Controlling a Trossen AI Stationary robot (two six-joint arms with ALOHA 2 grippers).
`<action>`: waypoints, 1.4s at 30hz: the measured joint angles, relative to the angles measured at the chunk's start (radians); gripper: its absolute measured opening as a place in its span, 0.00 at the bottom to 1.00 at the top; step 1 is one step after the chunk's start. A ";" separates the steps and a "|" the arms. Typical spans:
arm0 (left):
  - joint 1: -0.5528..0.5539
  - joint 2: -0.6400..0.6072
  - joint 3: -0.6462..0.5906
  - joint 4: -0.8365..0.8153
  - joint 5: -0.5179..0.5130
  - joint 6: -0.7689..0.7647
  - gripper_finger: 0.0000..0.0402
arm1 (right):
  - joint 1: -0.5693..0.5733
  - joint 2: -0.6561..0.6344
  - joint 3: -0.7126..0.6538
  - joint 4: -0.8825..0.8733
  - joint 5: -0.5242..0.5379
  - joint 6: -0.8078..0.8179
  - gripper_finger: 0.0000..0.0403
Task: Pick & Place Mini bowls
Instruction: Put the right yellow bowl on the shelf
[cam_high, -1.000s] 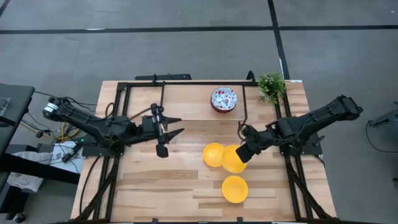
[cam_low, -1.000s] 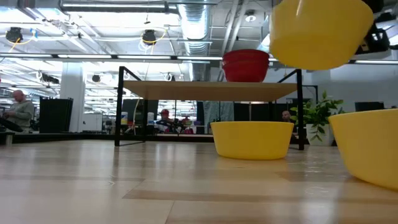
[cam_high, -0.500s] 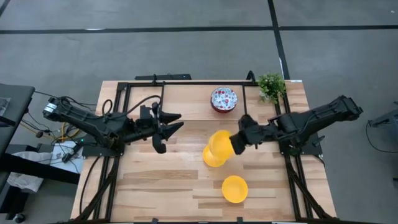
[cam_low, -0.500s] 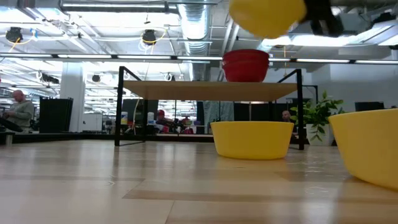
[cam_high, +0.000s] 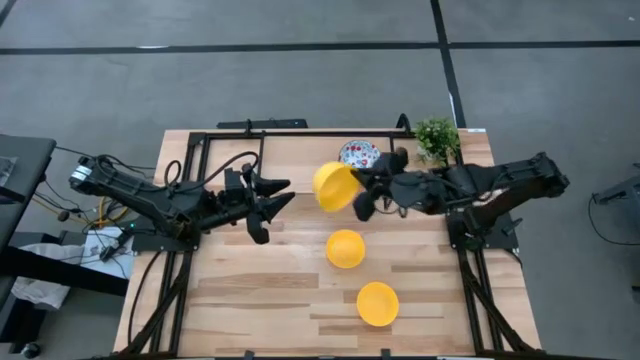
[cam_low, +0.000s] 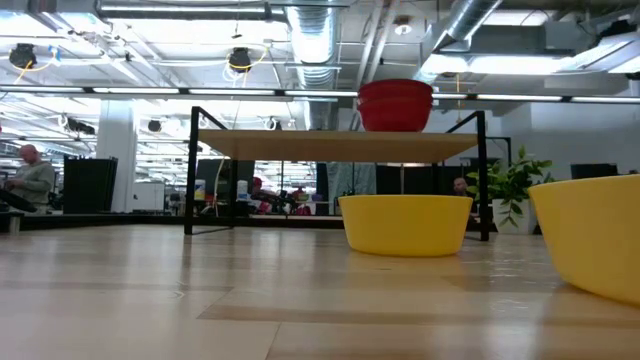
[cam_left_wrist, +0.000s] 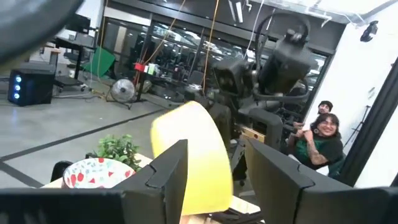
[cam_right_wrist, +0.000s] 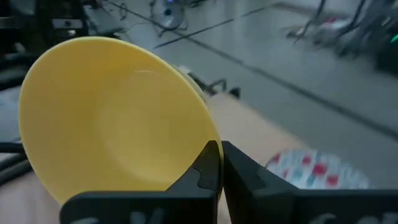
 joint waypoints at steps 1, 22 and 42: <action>0.000 0.002 0.000 0.000 0.000 0.000 0.40 | -0.010 0.026 0.029 -0.002 0.017 -0.031 0.00; 0.013 0.018 -0.003 -0.050 -0.489 0.140 0.40 | -0.072 0.508 0.471 0.078 0.593 -0.537 0.00; 0.078 0.081 -0.004 -0.052 -0.633 0.350 0.40 | -0.072 0.543 0.479 0.338 0.642 -0.806 0.00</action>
